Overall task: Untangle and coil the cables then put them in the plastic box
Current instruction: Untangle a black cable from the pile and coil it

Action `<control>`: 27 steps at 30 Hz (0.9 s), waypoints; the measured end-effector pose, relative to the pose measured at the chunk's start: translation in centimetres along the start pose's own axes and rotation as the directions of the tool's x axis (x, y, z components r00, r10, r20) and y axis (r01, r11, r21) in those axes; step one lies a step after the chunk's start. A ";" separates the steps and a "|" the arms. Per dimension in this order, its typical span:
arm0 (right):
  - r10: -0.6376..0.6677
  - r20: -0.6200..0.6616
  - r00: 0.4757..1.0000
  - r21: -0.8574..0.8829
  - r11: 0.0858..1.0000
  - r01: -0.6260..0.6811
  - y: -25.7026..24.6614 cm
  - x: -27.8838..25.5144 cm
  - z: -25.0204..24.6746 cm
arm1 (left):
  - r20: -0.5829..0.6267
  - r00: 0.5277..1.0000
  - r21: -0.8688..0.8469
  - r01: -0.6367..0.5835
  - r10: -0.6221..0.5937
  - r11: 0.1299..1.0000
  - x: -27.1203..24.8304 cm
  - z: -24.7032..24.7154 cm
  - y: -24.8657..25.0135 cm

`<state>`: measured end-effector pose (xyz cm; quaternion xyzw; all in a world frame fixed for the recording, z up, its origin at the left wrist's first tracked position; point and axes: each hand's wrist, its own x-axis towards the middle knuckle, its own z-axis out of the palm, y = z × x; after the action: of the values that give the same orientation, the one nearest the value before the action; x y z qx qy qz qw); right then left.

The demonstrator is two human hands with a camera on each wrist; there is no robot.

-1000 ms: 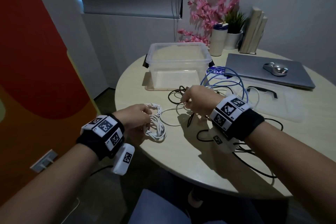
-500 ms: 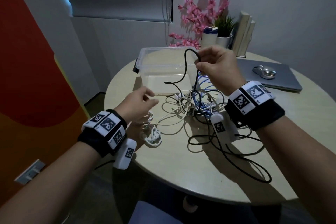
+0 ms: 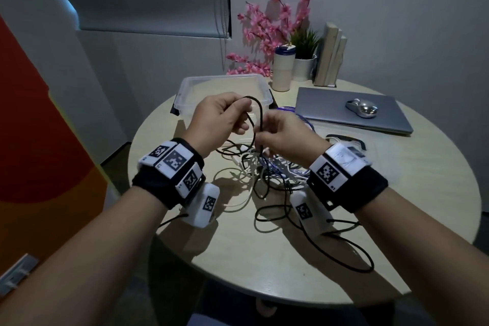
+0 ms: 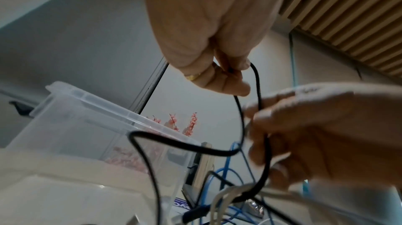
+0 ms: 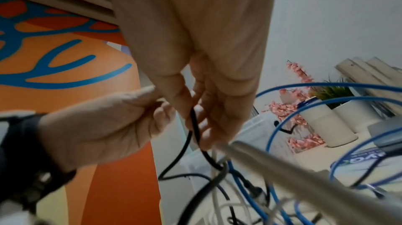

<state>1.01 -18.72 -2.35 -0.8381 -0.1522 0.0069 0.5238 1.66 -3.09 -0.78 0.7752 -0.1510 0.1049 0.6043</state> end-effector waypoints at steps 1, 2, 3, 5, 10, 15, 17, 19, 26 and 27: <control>0.016 0.030 0.999 -0.124 0.992 -0.013 0.5 0.1 0.2 | -0.016 1.000 -0.049 0.003 -0.004 0.999 0.1 0.1 0.0; 0.026 0.045 0.999 -0.233 0.972 -0.014 0.8 0.2 0.3 | -0.037 0.999 -0.095 0.001 -0.005 0.995 0.1 0.2 0.1; 0.031 0.050 0.998 -0.308 0.951 -0.014 1.0 0.2 0.3 | -0.060 0.998 -0.142 -0.004 -0.005 0.990 0.1 0.2 0.2; 0.012 0.036 0.999 -0.414 0.910 0.004 1.3 0.4 0.2 | -0.105 0.994 -0.214 -0.021 -0.002 0.977 0.1 0.2 0.3; 0.035 0.022 0.999 -0.540 0.842 -0.017 1.9 0.6 -0.4 | -0.248 0.968 -0.410 -0.143 0.041 0.901 1.0 -1.0 1.4; 0.045 -0.035 0.998 -0.478 0.876 -0.057 2.2 0.6 -1.9 | -0.300 0.954 -0.450 -0.122 -0.020 0.885 1.2 -2.5 1.7; 0.034 -0.136 0.990 -0.361 0.929 -0.082 1.8 0.9 -2.9 | -0.290 0.952 -0.396 -0.027 -0.098 0.918 0.9 -2.8 0.7; 0.031 -0.237 0.971 -0.194 0.978 -0.079 1.3 1.2 -4.1 | -0.298 0.937 -0.280 0.096 -0.181 0.955 0.7 -3.2 -0.7; 0.105 -0.094 0.990 0.287 0.955 -0.074 -1.8 0.2 -5.9 | -0.194 0.956 0.169 0.255 -0.221 0.952 -0.1 -2.4 -3.0; 0.114 -0.057 0.992 0.210 0.973 -0.099 -1.6 0.2 -5.5 | -0.156 0.964 0.171 0.243 -0.217 0.955 -0.2 -2.1 -2.8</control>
<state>1.72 -22.90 1.56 -0.7857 -0.0872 0.0219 0.6121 2.54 -0.45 -2.86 0.8322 -0.0077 0.0999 0.5453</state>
